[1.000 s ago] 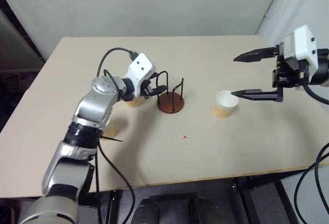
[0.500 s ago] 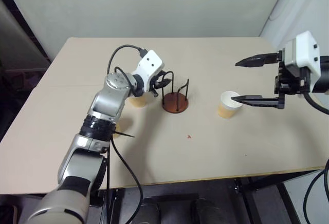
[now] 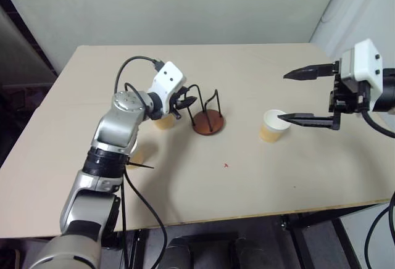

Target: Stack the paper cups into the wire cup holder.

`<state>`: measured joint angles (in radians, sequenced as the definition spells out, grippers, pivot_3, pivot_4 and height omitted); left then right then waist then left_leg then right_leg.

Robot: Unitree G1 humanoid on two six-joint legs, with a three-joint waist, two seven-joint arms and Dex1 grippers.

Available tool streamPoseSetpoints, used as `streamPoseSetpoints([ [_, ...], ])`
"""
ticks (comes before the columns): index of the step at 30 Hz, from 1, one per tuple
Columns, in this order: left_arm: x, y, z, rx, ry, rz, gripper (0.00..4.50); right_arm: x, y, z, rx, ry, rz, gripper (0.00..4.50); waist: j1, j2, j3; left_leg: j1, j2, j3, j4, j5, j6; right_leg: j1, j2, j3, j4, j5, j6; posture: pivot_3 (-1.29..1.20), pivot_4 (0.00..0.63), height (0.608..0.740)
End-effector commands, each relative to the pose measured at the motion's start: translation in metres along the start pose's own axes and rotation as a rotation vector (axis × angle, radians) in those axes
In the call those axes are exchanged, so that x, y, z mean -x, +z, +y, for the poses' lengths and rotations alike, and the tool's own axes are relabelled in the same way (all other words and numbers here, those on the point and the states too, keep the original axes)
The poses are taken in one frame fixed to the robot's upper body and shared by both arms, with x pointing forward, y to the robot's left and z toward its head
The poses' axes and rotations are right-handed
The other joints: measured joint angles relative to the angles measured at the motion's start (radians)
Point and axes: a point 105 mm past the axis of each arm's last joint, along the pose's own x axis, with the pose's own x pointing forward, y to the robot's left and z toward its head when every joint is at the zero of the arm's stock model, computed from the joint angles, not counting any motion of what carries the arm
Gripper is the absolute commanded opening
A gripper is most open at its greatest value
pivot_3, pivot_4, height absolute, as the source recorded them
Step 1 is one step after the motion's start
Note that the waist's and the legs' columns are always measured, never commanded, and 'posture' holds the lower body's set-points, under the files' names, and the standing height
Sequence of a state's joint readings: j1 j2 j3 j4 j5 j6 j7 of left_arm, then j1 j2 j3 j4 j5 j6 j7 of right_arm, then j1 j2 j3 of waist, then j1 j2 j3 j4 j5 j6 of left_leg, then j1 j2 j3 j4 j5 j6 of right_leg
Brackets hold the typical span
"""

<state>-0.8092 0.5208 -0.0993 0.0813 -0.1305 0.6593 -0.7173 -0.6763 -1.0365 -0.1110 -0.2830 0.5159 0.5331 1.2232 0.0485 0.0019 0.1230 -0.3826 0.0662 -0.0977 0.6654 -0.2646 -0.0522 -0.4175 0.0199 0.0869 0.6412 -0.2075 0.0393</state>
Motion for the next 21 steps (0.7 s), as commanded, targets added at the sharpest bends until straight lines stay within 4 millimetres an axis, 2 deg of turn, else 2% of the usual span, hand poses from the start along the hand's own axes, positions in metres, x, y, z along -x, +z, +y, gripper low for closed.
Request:
streamPoseSetpoints([
  [1,0.008,0.018,0.004,-0.002,0.024,-0.07,3.33,0.007,0.007,-0.003,0.046,-0.034,0.003,4.5,0.001,0.0,0.0,0.0,0.0,0.0,0.0,0.0,0.0,0.0,0.0,0.0,0.0,0.0,0.0,0.0,0.15,0.74],
  [4,0.009,0.023,0.003,0.022,0.015,-0.102,4.35,0.007,0.006,-0.004,0.044,-0.033,0.003,4.5,0.001,0.0,0.0,0.0,0.0,0.0,0.0,0.0,0.0,0.0,0.0,0.0,0.0,0.0,0.0,0.0,0.15,0.74],
  [8,0.011,0.027,-0.001,0.038,0.002,-0.13,4.35,0.005,0.004,-0.004,0.038,-0.031,0.007,4.5,0.001,0.0,0.0,0.0,0.0,0.0,0.0,0.0,0.0,0.0,-0.001,0.0,0.0,0.0,0.001,0.0,0.15,0.74],
  [12,0.005,0.008,-0.005,0.017,0.012,-0.038,4.35,0.005,0.004,-0.005,0.04,-0.031,0.007,4.5,0.001,0.0,0.0,0.0,0.0,0.0,0.0,0.0,0.0,0.0,-0.001,0.0,0.0,0.001,0.002,0.0,0.15,0.74],
  [16,-0.011,-0.006,-0.009,0.012,0.05,0.044,4.35,0.003,0.003,-0.005,0.042,-0.03,0.003,4.5,0.002,0.0,0.0,0.0,0.0,0.0,0.0,0.0,0.0,0.0,-0.001,0.0,0.0,0.001,0.002,0.0,0.15,0.74],
  [20,-0.032,-0.002,-0.018,0.033,0.05,0.024,4.35,0.002,0.004,-0.006,0.043,-0.03,-0.001,4.5,0.003,-0.001,0.001,0.0,0.0,0.001,0.001,0.0,0.0,0.0,-0.003,0.0,0.0,0.001,0.003,0.0,0.15,0.74],
  [21,-0.035,0.0,-0.021,0.036,0.042,0.011,4.19,0.002,0.004,-0.005,0.043,-0.031,0.0,4.5,0.003,-0.001,0.001,0.0,0.0,0.001,0.001,0.0,0.0,0.0,-0.003,0.0,0.0,0.001,0.003,0.0,0.15,0.74],
])
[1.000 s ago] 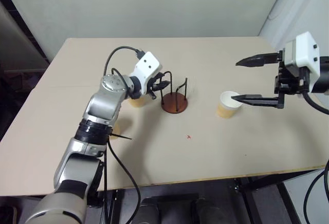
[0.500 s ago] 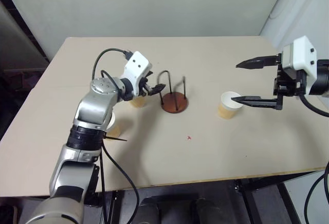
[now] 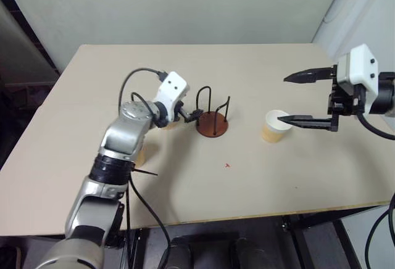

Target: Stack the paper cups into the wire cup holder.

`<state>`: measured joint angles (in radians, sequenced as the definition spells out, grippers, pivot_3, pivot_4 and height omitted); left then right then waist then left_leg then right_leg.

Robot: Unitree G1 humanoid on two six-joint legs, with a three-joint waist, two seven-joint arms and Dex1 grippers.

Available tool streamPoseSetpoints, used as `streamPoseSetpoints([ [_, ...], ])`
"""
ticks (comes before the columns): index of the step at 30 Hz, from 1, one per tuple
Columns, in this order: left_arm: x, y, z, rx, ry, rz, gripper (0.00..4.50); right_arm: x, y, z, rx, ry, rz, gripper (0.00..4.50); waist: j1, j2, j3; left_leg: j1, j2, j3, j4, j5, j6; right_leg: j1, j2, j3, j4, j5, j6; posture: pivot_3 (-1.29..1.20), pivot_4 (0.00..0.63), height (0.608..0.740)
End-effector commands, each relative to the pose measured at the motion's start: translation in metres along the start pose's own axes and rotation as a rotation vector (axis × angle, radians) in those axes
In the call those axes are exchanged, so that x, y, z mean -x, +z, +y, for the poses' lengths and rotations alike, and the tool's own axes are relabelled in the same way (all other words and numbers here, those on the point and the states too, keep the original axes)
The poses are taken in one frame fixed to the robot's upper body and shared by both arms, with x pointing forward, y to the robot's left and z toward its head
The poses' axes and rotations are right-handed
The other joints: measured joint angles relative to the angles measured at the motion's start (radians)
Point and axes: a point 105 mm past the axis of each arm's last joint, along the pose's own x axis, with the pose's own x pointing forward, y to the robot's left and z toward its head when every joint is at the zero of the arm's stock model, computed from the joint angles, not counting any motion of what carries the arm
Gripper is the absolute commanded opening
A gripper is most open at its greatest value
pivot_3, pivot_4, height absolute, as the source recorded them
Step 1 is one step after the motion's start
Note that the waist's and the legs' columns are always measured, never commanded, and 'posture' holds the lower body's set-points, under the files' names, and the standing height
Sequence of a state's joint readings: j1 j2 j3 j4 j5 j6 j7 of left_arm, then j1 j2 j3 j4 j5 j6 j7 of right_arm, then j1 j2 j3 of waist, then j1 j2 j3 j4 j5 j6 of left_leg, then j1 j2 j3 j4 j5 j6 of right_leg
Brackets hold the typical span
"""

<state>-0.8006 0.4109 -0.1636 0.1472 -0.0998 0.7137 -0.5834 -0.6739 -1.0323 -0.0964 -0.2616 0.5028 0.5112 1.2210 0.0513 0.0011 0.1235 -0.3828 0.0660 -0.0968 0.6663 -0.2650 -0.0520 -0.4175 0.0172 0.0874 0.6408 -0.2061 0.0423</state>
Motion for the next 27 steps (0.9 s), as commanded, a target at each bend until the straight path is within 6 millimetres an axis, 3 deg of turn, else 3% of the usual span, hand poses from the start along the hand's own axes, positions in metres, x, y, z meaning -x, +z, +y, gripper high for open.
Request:
streamPoseSetpoints([
  [1,-0.007,0.027,-0.004,-0.044,0.003,-0.088,3.98,0.003,0.009,-0.004,0.047,-0.028,-0.006,4.5,0.0,0.0,0.0,0.0,0.0,0.0,0.0,0.0,0.0,0.0,0.0,0.0,0.0,0.001,0.002,0.0,0.15,0.74],
  [2,-0.009,0.029,-0.009,-0.044,-0.018,-0.096,3.81,0.004,0.009,-0.004,0.048,-0.03,-0.002,4.5,0.0,0.0,0.0,0.0,0.0,0.0,0.0,0.0,0.0,0.0,0.0,0.0,0.0,0.001,0.002,0.0,0.15,0.74],
  [12,0.001,0.044,-0.026,-0.046,-0.162,-0.162,0.18,0.009,0.007,0.002,0.028,-0.011,0.02,4.5,0.0,0.0,0.0,0.0,0.0,0.002,0.0,0.0,-0.002,0.0,0.0,0.0,-0.001,0.0,0.005,0.0,0.15,0.74],
  [18,0.034,0.058,-0.076,-0.153,-0.525,-0.256,0.03,0.012,0.01,0.014,0.016,0.064,0.014,4.5,0.001,0.0,0.0,-0.001,0.0,0.003,0.0,-0.001,-0.002,0.0,0.0,0.0,-0.001,-0.001,0.005,0.0,0.15,0.74],
  [22,0.047,0.043,-0.105,-0.246,-0.737,-0.253,0.03,0.008,0.014,0.03,0.001,0.116,-0.003,4.5,0.001,0.0,0.0,-0.001,0.0,0.004,0.0,-0.002,-0.001,0.0,0.0,0.0,-0.001,-0.002,0.005,0.0,0.15,0.74],
  [27,0.044,0.032,-0.118,-0.35,-0.846,-0.219,0.03,0.004,0.011,0.045,-0.037,0.117,0.006,4.5,0.003,0.0,0.0,-0.001,0.0,0.004,0.002,-0.004,0.002,0.0,0.0,0.0,0.0,-0.003,0.003,0.0,0.15,0.74],
])
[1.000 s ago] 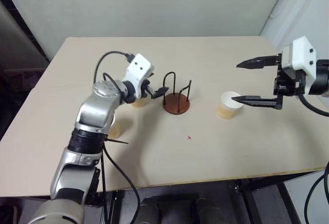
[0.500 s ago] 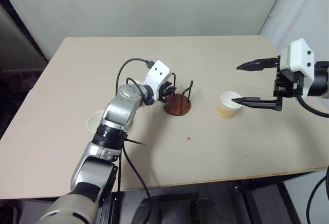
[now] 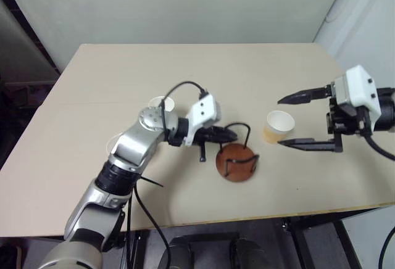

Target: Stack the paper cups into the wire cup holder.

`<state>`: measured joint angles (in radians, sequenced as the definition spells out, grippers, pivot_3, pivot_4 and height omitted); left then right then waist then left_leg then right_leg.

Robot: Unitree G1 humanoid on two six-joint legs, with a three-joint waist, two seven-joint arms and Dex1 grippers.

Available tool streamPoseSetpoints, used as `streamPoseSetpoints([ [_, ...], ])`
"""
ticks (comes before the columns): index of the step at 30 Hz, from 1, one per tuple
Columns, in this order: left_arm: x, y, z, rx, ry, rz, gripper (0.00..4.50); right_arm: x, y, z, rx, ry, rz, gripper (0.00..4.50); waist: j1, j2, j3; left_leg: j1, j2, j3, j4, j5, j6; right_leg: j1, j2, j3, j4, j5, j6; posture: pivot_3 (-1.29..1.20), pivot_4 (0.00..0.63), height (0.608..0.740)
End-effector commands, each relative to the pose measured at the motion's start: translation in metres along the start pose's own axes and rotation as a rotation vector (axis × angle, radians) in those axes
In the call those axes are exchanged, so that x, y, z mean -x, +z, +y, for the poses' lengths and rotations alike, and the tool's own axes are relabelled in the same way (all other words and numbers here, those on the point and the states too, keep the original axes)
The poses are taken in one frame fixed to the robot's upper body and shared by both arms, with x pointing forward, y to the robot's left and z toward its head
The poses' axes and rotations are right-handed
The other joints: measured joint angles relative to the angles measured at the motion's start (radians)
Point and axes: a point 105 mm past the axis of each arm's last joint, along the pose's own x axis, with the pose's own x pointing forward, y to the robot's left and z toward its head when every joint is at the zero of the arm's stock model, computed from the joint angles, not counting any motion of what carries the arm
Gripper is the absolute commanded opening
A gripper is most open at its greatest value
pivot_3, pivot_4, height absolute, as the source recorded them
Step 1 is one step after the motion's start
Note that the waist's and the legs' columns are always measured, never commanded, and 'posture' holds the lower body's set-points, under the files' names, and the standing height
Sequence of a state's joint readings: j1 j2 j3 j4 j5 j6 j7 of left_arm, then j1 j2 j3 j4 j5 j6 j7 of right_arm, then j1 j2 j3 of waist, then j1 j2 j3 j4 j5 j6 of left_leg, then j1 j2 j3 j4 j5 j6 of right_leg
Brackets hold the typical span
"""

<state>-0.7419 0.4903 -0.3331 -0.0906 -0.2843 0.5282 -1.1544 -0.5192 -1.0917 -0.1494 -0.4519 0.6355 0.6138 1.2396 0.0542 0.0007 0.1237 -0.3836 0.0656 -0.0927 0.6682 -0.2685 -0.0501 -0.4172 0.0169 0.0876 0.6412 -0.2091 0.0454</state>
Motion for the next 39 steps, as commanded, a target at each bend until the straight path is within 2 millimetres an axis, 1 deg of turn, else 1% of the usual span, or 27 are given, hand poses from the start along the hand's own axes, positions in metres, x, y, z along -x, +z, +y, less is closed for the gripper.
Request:
streamPoseSetpoints([
  [1,-0.002,0.007,-0.001,-0.104,-0.057,0.006,0.03,0.005,0.009,0.003,0.025,-0.048,-0.003,4.5,0.0,0.0,0.0,0.0,0.0,0.0,0.0,-0.002,0.003,0.0,0.0,0.0,0.0,0.0,-0.001,0.0,0.15,0.74],
  [4,-0.008,0.006,0.002,-0.145,-0.079,0.011,0.03,0.005,0.007,0.006,0.012,-0.068,0.008,4.5,-0.001,0.0,0.0,0.0,0.0,0.0,0.001,-0.003,0.006,0.0,0.0,0.0,0.001,-0.001,-0.001,0.0,0.15,0.74],
  [6,-0.011,0.002,-0.001,-0.179,-0.101,0.032,0.03,0.006,0.007,0.006,0.009,-0.077,0.013,4.5,-0.001,0.0,0.0,0.0,0.0,0.0,0.002,-0.003,0.006,0.0,0.0,0.0,0.001,-0.001,-0.001,0.0,0.15,0.74],
  [11,-0.013,-0.004,0.015,-0.196,-0.016,0.058,0.03,0.007,0.005,0.007,0.002,-0.087,0.022,4.5,-0.001,0.0,0.0,0.0,0.0,0.0,0.002,-0.003,0.006,0.001,0.0,0.001,0.001,-0.001,0.001,0.0,0.15,0.74],
  [15,-0.013,-0.01,0.021,-0.167,0.024,0.079,0.03,0.005,0.0,0.008,-0.01,-0.08,0.037,4.5,-0.001,0.001,-0.001,0.0,0.0,0.0,0.002,-0.003,0.006,0.001,0.0,0.001,0.001,-0.001,0.002,0.0,0.15,0.74],
  [17,-0.011,-0.014,0.025,-0.143,0.059,0.089,0.67,0.004,-0.006,0.009,-0.018,-0.073,0.062,4.5,-0.002,0.001,-0.001,0.0,0.0,0.001,0.002,-0.003,0.007,0.001,0.0,0.001,0.001,-0.001,0.002,0.0,0.15,0.74],
  [18,-0.01,-0.016,0.028,-0.136,0.077,0.096,0.9,0.003,-0.01,0.009,-0.023,-0.072,0.08,4.5,-0.002,0.001,-0.001,0.001,0.0,0.001,0.002,-0.003,0.007,0.001,0.0,0.001,0.001,-0.001,0.002,0.0,0.15,0.74],
  [21,-0.008,-0.019,0.033,-0.125,0.121,0.106,2.01,0.002,-0.021,0.008,-0.035,-0.071,0.121,4.5,-0.002,0.001,-0.001,0.0,0.0,0.001,0.002,-0.003,0.007,0.001,0.0,0.001,0.001,-0.002,0.002,0.0,0.15,0.74],
  [24,-0.008,-0.021,0.032,-0.136,0.132,0.112,3.02,-0.001,-0.034,0.005,-0.04,-0.074,0.174,4.5,-0.002,0.001,-0.001,0.0,0.0,0.001,0.002,-0.003,0.007,0.001,0.0,0.001,0.001,-0.002,0.002,0.0,0.15,0.74],
  [26,-0.006,-0.019,0.032,-0.146,0.143,0.098,3.02,-0.003,-0.041,0.001,-0.036,-0.082,0.197,4.5,-0.002,0.001,-0.001,0.0,0.0,0.001,0.002,-0.004,0.008,0.001,0.0,0.001,0.001,-0.002,0.003,0.0,0.15,0.74],
  [28,0.002,-0.013,0.035,-0.146,0.179,0.073,3.02,-0.006,-0.052,-0.008,-0.032,-0.115,0.23,4.5,-0.002,0.001,-0.001,0.0,0.0,0.001,0.002,-0.004,0.008,0.001,0.0,0.001,0.001,-0.002,0.004,0.0,0.15,0.74],
  [30,0.017,-0.007,0.036,-0.126,0.203,0.039,3.02,-0.008,-0.066,-0.019,-0.034,-0.141,0.27,4.5,-0.004,0.001,-0.001,0.0,0.0,0.0,0.001,-0.004,0.009,0.0,0.0,0.001,0.001,-0.001,0.004,0.0,0.15,0.74],
  [32,0.033,-0.002,0.03,-0.11,0.207,0.014,3.02,-0.01,-0.077,-0.031,-0.027,-0.167,0.301,4.5,-0.012,0.001,-0.001,0.001,0.0,-0.001,0.001,-0.005,0.009,-0.001,0.0,0.001,0.002,-0.001,0.005,0.0,0.15,0.74],
  [34,0.049,0.001,0.024,-0.093,0.22,-0.003,3.02,-0.013,-0.084,-0.041,-0.023,-0.172,0.311,4.5,-0.016,0.001,-0.001,0.001,0.0,-0.001,0.0,-0.005,0.01,-0.001,0.0,0.001,0.002,0.0,0.006,0.0,0.15,0.74],
  [37,0.073,0.007,0.014,-0.081,0.242,-0.02,3.02,-0.022,-0.096,-0.047,-0.018,-0.137,0.332,4.5,-0.021,0.002,-0.001,0.002,0.001,-0.002,-0.001,-0.005,0.01,-0.003,0.0,0.001,0.003,0.0,0.006,0.0,0.15,0.74],
  [39,0.08,0.011,0.008,-0.085,0.241,-0.024,3.02,-0.026,-0.102,-0.049,-0.015,-0.12,0.346,4.5,-0.021,0.002,-0.001,0.001,0.001,-0.003,-0.001,-0.006,0.01,-0.004,0.0,0.001,0.003,0.001,0.005,0.0,0.15,0.74],
])
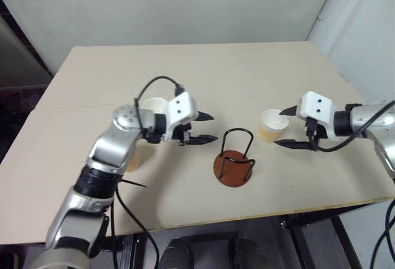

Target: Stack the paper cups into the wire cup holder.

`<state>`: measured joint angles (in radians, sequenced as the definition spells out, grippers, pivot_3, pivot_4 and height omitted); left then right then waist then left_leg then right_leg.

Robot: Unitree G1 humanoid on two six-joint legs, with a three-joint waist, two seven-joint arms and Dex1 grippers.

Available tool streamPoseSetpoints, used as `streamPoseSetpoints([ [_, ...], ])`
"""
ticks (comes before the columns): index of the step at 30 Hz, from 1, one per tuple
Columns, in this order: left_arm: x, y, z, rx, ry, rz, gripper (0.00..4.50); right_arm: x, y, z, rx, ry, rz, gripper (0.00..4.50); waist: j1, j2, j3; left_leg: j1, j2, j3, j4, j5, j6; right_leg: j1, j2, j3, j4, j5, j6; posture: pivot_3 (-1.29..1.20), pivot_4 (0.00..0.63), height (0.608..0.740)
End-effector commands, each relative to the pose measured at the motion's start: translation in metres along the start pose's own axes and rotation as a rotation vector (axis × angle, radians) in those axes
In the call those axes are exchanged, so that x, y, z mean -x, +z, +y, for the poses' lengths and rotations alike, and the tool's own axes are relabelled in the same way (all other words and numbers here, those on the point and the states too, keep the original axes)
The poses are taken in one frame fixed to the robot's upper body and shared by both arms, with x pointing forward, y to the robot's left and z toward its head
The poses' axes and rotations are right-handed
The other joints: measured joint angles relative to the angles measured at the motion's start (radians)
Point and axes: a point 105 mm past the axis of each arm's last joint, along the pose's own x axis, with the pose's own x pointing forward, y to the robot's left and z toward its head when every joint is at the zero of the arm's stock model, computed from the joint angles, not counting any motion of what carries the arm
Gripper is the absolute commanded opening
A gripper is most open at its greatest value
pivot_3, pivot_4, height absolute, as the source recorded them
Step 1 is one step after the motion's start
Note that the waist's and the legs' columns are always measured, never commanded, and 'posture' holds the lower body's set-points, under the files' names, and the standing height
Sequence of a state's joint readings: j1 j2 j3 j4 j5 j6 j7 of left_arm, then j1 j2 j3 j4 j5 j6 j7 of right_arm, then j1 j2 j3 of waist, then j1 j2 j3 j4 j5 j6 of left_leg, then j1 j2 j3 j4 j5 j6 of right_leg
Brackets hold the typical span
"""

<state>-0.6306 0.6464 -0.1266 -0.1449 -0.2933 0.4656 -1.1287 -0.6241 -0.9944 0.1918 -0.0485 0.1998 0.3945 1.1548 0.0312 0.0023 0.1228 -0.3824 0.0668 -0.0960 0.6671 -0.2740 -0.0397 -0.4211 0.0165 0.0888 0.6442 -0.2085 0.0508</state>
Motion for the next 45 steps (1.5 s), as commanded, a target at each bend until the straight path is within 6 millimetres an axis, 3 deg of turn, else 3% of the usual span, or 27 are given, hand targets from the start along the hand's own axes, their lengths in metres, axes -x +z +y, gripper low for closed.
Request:
streamPoseSetpoints([
  [1,0.026,0.026,-0.008,-0.04,0.001,-0.062,3.02,-0.009,-0.003,-0.007,0.049,0.029,0.021,4.5,0.002,0.0,0.0,0.0,0.0,-0.001,0.0,0.0,0.0,0.0,0.0,0.0,0.0,0.0,0.0,0.0,0.15,0.74],
  [3,0.045,0.038,-0.013,-0.047,0.012,-0.081,3.02,-0.02,-0.006,-0.007,0.059,0.067,0.024,4.5,0.0,0.0,0.0,-0.001,0.0,-0.001,0.0,0.0,0.0,-0.001,-0.001,0.0,0.0,0.0,-0.001,0.0,0.15,0.74],
  [6,0.056,0.041,-0.016,-0.065,0.047,-0.049,3.05,-0.029,-0.01,-0.008,0.071,0.1,0.036,3.89,-0.002,0.0,-0.001,-0.001,0.0,-0.001,-0.001,0.0,0.0,-0.002,-0.001,0.0,0.0,0.001,-0.003,0.0,0.15,0.74],
  [12,0.079,0.047,-0.017,-0.085,0.136,0.006,3.05,-0.037,-0.013,-0.009,0.101,0.137,0.041,1.8,-0.005,0.001,-0.001,0.0,0.001,-0.002,-0.001,0.0,0.0,-0.003,-0.003,-0.001,0.0,0.001,-0.008,0.0,0.15,0.74],
  [16,0.095,0.049,-0.016,-0.096,0.173,0.043,3.05,-0.021,0.001,-0.013,0.126,0.155,-0.006,0.21,-0.009,0.001,-0.001,0.0,0.002,-0.001,-0.002,0.0,-0.001,-0.005,-0.003,-0.001,0.001,0.001,-0.014,0.0,0.15,0.74],
  [17,0.1,0.048,-0.015,-0.097,0.183,0.053,3.05,-0.012,0.006,-0.012,0.131,0.172,-0.032,0.05,-0.01,0.002,-0.001,0.0,0.002,-0.001,-0.003,0.0,-0.001,-0.006,-0.003,-0.001,0.001,0.0,-0.017,0.0,0.15,0.74],
  [20,0.113,0.043,-0.009,-0.095,0.22,0.093,3.05,0.012,0.025,-0.012,0.137,0.181,-0.107,0.05,-0.009,0.002,0.0,-0.001,0.002,-0.001,-0.004,0.001,-0.002,-0.006,-0.002,-0.001,0.001,-0.003,-0.022,0.0,0.15,0.74],
  [24,0.14,0.029,0.001,-0.082,0.284,0.183,3.05,0.072,0.095,-0.012,0.16,0.171,-0.376,0.05,-0.013,0.004,0.001,-0.001,0.002,0.001,-0.005,0.001,-0.004,-0.007,-0.001,0.0,0.001,-0.005,-0.025,0.0,0.15,0.74],
  [26,0.148,0.017,0.002,-0.072,0.283,0.248,3.05,0.076,0.12,0.004,0.183,0.241,-0.483,0.05,-0.015,0.003,0.0,-0.001,0.002,0.002,-0.006,0.002,-0.006,-0.008,0.0,0.0,0.001,-0.006,-0.027,0.0,0.15,0.74],
  [28,0.152,0.008,0.002,-0.068,0.275,0.299,3.05,0.073,0.131,0.018,0.204,0.303,-0.522,0.05,-0.018,0.0,-0.001,0.0,0.002,0.002,-0.007,0.002,-0.006,-0.008,0.002,0.0,0.001,-0.008,-0.03,0.0,0.15,0.74],
  [33,0.161,-0.01,-0.003,-0.05,0.249,0.415,3.05,0.036,0.13,0.038,0.251,0.366,-0.466,0.05,-0.027,0.0,-0.001,0.001,0.002,0.001,-0.005,0.001,-0.005,-0.008,0.002,0.0,0.002,-0.009,-0.035,0.0,0.15,0.74],
  [43,0.182,-0.018,-0.022,-0.008,0.198,0.53,3.05,0.017,0.115,0.053,0.265,0.471,-0.403,0.05,-0.028,0.0,-0.001,-0.001,0.002,-0.001,-0.008,0.0,-0.004,-0.012,0.001,-0.001,0.004,-0.008,-0.036,0.0,0.15,0.74],
  [45,0.184,-0.023,-0.025,-0.001,0.19,0.564,3.05,0.011,0.109,0.057,0.268,0.488,-0.376,0.45,-0.028,0.0,-0.001,-0.001,0.002,-0.001,-0.009,-0.001,-0.005,-0.013,0.001,-0.001,0.004,-0.009,-0.036,0.0,0.15,0.74],
])
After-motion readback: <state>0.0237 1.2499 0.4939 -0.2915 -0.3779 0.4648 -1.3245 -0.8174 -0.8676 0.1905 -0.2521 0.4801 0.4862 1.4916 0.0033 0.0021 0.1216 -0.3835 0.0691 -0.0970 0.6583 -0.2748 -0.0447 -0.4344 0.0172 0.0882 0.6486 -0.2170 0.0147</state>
